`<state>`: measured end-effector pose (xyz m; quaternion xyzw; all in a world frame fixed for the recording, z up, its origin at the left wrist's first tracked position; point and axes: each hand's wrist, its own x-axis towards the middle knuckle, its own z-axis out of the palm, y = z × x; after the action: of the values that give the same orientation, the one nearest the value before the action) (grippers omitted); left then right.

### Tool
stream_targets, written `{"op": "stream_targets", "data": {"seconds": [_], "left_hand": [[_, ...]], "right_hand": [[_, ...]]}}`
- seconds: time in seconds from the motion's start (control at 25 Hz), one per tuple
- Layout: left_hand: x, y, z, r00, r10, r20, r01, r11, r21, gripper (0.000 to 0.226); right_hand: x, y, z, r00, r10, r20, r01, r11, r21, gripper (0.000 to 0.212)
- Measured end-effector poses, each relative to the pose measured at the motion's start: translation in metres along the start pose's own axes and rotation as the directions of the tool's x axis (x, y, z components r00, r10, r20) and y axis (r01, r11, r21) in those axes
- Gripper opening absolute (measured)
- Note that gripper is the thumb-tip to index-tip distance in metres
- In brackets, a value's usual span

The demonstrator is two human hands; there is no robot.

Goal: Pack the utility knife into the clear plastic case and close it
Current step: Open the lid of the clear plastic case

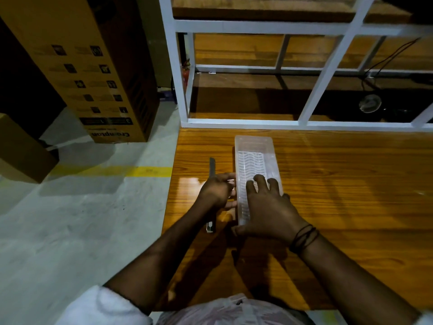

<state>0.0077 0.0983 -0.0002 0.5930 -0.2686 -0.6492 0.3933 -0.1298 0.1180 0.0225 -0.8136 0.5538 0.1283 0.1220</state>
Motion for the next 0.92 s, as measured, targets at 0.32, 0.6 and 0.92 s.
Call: {"op": "stream_targets", "data": {"seconds": [0.32,0.6,0.92], "left_hand": [[0.008,-0.014,-0.006,0.997,0.073,0.038,-0.074,0.997,0.026,0.037],[0.016,-0.030,-0.007,0.966,0.249,0.063,-0.256,0.956,0.142,0.034],[0.011,-0.034,-0.008,0.962,0.273,0.024,-0.273,0.947,0.170,0.033]], "right_hand": [[-0.003,0.006,-0.005,1.000,0.008,-0.020,-0.005,0.991,0.132,0.114],[-0.017,0.021,-0.013,0.989,0.065,-0.135,0.021,0.832,0.555,0.101],[-0.028,0.073,-0.025,0.839,0.460,-0.291,0.033,0.490,0.871,0.065]]}}
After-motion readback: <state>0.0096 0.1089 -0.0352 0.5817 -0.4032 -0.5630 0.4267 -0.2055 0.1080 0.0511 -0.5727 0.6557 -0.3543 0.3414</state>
